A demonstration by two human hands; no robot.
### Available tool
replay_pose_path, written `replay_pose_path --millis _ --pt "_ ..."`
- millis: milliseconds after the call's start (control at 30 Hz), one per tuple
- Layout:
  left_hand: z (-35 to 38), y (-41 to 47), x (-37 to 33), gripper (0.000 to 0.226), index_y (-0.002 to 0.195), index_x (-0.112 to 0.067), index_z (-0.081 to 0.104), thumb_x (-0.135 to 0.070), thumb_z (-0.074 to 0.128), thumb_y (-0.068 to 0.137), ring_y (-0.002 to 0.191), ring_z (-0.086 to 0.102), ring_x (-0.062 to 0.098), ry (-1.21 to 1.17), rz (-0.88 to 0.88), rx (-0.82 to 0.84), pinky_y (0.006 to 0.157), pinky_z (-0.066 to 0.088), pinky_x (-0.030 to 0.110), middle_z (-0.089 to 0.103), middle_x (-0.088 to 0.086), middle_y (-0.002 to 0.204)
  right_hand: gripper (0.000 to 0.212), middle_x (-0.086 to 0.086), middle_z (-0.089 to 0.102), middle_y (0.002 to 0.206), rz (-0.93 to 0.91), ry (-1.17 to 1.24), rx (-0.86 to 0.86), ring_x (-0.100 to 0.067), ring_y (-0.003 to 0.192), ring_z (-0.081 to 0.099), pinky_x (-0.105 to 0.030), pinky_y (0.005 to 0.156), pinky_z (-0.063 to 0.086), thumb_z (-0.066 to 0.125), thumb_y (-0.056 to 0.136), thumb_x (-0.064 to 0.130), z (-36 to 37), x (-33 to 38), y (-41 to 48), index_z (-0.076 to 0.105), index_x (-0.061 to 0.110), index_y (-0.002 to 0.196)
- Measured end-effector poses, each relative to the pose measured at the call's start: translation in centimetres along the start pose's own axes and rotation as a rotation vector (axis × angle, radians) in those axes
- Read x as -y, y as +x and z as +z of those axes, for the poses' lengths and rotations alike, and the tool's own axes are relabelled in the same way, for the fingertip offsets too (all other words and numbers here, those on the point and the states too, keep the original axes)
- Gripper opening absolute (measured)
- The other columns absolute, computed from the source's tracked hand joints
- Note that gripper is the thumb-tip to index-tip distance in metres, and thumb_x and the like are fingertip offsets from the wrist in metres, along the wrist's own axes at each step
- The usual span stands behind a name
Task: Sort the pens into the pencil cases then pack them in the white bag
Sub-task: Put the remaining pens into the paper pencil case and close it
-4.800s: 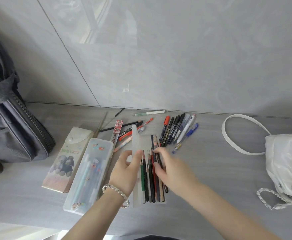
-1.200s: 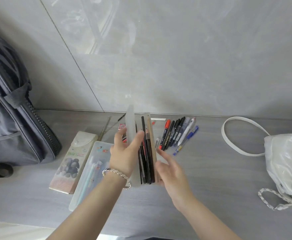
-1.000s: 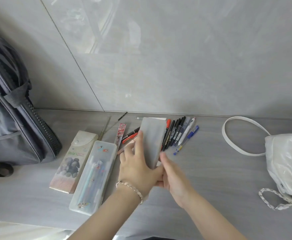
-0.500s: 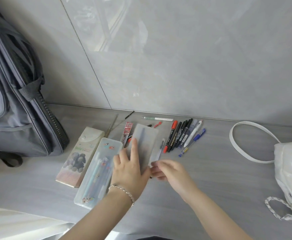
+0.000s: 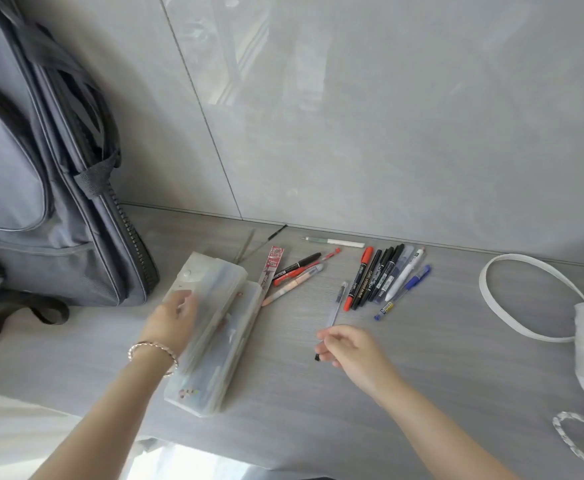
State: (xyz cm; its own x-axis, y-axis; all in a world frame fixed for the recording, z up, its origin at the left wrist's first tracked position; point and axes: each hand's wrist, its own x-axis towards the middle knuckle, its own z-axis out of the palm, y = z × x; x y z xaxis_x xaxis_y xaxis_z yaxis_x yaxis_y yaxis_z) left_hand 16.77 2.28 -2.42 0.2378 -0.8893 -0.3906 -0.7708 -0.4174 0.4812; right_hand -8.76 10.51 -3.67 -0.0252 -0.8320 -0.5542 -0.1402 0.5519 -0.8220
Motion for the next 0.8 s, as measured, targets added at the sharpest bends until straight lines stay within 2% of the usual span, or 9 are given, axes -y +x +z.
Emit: replay_pose_path --millis 67,167,267,300,400,433,500,633,800 --pt "-1.2 1.1 1.1 0.032 0.123 -0.009 0.055 -0.019 0.044 0.095 0.115 0.054 0.034 0.054 -0.034 -0.051 0.095 0.04 0.036 0.058 0.018 0.126 0.021 -0.005 0.065 0.087 -0.001 -0.01 0.0 -0.009 0.072 0.06 -0.001 0.056 0.041 0.041 0.095 0.007 0.1 0.0 0.1 0.061 0.005 0.103" --pt "-2.1 2.4 1.9 0.033 0.123 -0.001 0.056 -0.013 0.049 0.093 0.118 0.052 0.037 0.234 -0.046 0.059 0.099 0.041 0.036 0.056 0.022 0.127 0.021 -0.006 0.065 0.089 0.001 -0.026 0.007 -0.011 0.074 0.06 -0.001 0.057 0.041 0.041 0.095 0.006 0.1 0.1 0.1 0.061 0.003 0.104" --pt "-2.5 3.2 1.6 0.039 0.127 -0.005 0.054 -0.013 0.055 0.089 0.117 0.051 0.035 0.353 -0.008 0.141 0.096 0.044 0.035 0.055 0.02 0.127 0.021 -0.005 0.065 0.087 0.006 -0.042 0.019 -0.01 0.073 0.06 -0.001 0.057 0.042 0.041 0.095 0.007 0.4 0.0 0.1 0.061 0.005 0.102" --pt "-2.5 3.5 1.6 0.043 0.129 -0.009 0.051 -0.017 0.058 0.086 0.11 0.054 0.034 0.377 -0.006 0.147 0.091 0.046 0.034 0.055 0.02 0.126 0.02 -0.004 0.065 0.086 0.007 -0.046 0.027 -0.009 0.072 0.06 -0.001 0.057 0.042 0.041 0.095 0.007 0.5 0.0 0.1 0.061 0.008 0.1" --pt "-2.2 4.1 1.5 0.056 0.131 -0.015 0.044 -0.018 0.064 0.08 0.07 0.057 0.026 0.288 -0.011 0.124 0.07 0.047 0.029 0.056 0.017 0.112 0.019 0.002 0.065 0.082 0.012 -0.057 0.042 -0.008 0.071 0.06 -0.003 0.059 0.042 0.042 0.095 0.008 0.8 0.1 0.2 0.059 0.015 0.093" --pt "-1.9 4.4 1.6 0.058 0.132 -0.015 0.042 -0.017 0.065 0.079 0.065 0.057 0.025 0.276 -0.009 0.114 0.068 0.048 0.028 0.057 0.017 0.108 0.02 0.002 0.065 0.081 0.012 -0.063 0.042 -0.008 0.071 0.06 -0.004 0.06 0.042 0.042 0.095 0.008 0.8 0.2 0.2 0.059 0.017 0.091" --pt "-1.3 4.8 1.6 0.065 0.135 -0.016 0.037 -0.017 0.063 0.075 0.072 0.061 0.029 0.304 -0.018 0.118 0.072 0.052 0.031 0.059 0.017 0.105 0.021 0.002 0.065 0.081 0.012 -0.073 0.038 -0.008 0.071 0.06 -0.004 0.059 0.042 0.042 0.095 0.008 0.7 0.4 0.1 0.059 0.018 0.089" --pt "-0.7 4.5 1.0 0.072 0.14 -0.018 0.032 -0.022 0.063 0.075 0.108 0.052 0.038 0.343 -0.07 0.089 0.092 0.047 0.039 0.049 0.02 0.12 0.021 -0.002 0.066 0.087 0.005 -0.098 0.03 -0.01 0.075 0.061 -0.003 0.058 0.042 0.041 0.095 0.008 0.3 0.6 -0.2 0.061 0.013 0.096" --pt "-3.1 2.7 -2.3 0.068 0.133 -0.012 0.034 -0.042 0.061 0.078 0.114 0.047 0.041 0.37 -0.06 -0.052 0.095 0.041 0.044 0.047 0.022 0.123 0.022 -0.001 0.066 0.089 0.0 -0.105 0.009 -0.008 0.075 0.061 -0.002 0.058 0.042 0.041 0.095 0.008 0.1 0.4 0.0 0.061 0.009 0.103"
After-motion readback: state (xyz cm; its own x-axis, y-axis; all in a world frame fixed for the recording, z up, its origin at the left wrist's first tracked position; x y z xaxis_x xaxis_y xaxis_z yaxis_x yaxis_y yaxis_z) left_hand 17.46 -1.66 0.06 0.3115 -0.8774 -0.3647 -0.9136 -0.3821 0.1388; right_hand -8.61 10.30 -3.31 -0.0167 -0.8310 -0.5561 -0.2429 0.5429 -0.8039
